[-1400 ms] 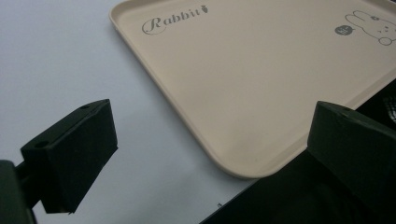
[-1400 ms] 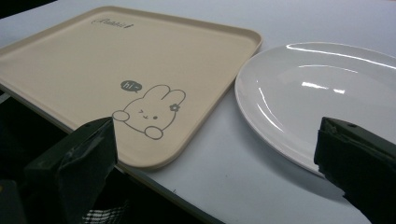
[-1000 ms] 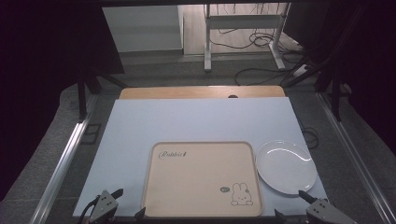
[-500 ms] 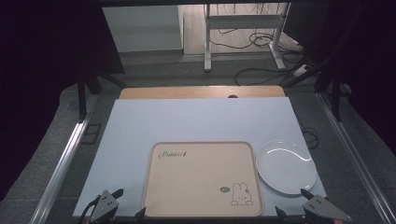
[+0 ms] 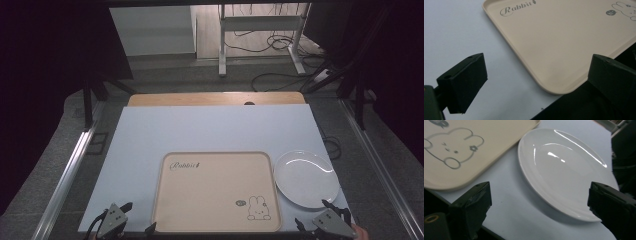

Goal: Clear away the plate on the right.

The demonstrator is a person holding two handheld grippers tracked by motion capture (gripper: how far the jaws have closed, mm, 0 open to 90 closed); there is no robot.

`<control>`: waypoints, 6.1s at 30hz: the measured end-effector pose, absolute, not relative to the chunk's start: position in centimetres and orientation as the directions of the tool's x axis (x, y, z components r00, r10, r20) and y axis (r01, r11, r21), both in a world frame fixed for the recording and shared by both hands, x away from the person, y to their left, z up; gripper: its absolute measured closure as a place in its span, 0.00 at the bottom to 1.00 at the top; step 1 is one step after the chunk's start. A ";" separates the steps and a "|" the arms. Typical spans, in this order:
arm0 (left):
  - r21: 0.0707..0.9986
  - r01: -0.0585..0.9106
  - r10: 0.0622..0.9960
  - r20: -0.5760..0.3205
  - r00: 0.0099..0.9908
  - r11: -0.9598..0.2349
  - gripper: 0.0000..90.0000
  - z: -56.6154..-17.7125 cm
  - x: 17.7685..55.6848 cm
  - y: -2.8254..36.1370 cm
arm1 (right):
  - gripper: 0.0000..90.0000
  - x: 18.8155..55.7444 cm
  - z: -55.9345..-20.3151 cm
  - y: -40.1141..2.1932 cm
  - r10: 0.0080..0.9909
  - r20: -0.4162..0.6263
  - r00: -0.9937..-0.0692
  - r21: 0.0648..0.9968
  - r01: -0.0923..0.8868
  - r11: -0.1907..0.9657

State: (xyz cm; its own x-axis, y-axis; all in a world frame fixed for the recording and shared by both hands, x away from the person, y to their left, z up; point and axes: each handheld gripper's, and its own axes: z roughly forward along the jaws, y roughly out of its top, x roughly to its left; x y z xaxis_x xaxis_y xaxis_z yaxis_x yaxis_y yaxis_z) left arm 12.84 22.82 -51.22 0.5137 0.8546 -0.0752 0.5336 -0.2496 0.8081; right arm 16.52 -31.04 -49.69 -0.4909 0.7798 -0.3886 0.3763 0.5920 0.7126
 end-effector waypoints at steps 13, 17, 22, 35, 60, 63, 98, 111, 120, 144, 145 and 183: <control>0.806 0.537 0.854 -0.079 0.514 -0.249 0.02 -51.2 12.9 22.8 | 0.33 16.9 -50.7 -29.4 0.578 -0.658 -0.484 0.471 0.334 0.816; 0.805 0.538 0.855 -0.078 0.513 -0.250 0.02 -51.2 12.9 22.8 | 0.37 17.1 -51.1 -28.9 0.495 -0.724 -0.481 0.380 0.321 0.868; 0.804 0.541 0.855 -0.082 0.512 -0.247 0.02 -51.3 12.9 22.8 | 0.40 17.3 -51.2 -28.6 0.431 -0.750 -0.502 0.312 0.307 0.899; 0.803 0.542 0.856 -0.082 0.511 -0.246 0.02 -51.3 13.0 22.8 | 0.50 18.0 -52.5 -28.1 0.267 -0.826 -0.496 0.154 0.257 0.954; 0.804 0.538 0.853 -0.075 0.517 -0.255 0.02 -51.2 13.0 22.7 | 0.91 19.3 -54.7 -27.5 0.015 -0.868 -0.497 -0.080 0.169 0.982; 0.804 0.537 0.853 -0.076 0.517 -0.255 0.02 -51.2 13.0 22.7 | 0.94 19.3 -54.8 -27.4 -0.004 -0.865 -0.502 -0.097 0.160 0.982; 0.803 0.539 0.854 -0.074 0.514 -0.255 0.02 -51.2 13.1 22.7 | 0.95 18.4 -52.8 -27.1 0.048 -0.908 -0.416 -0.010 0.135 0.991; 0.802 0.541 0.855 -0.075 0.513 -0.254 0.02 -51.3 13.1 22.7 | 0.94 18.0 -52.4 -25.6 0.038 -0.921 -0.388 0.013 0.065 0.998; 0.800 0.542 0.855 -0.073 0.514 -0.257 0.02 -51.2 13.1 22.7 | 0.94 17.7 -52.2 -24.4 0.011 -0.921 -0.390 0.000 0.028 1.000; 0.800 0.542 0.855 -0.074 0.514 -0.257 0.02 -51.3 13.2 22.7 | 0.94 16.9 -51.9 -20.2 -0.020 -0.914 -0.404 0.014 -0.082 0.997; 0.800 0.542 0.855 -0.074 0.514 -0.257 0.02 -51.3 13.2 22.7 | 0.94 17.0 -51.9 -20.1 -0.025 -0.915 -0.404 0.016 -0.097 0.995; 0.798 0.540 0.853 -0.066 0.517 -0.266 0.03 -51.3 13.2 22.6 | 0.94 16.8 -52.9 -13.3 -0.090 -0.917 -0.389 0.029 -0.291 0.956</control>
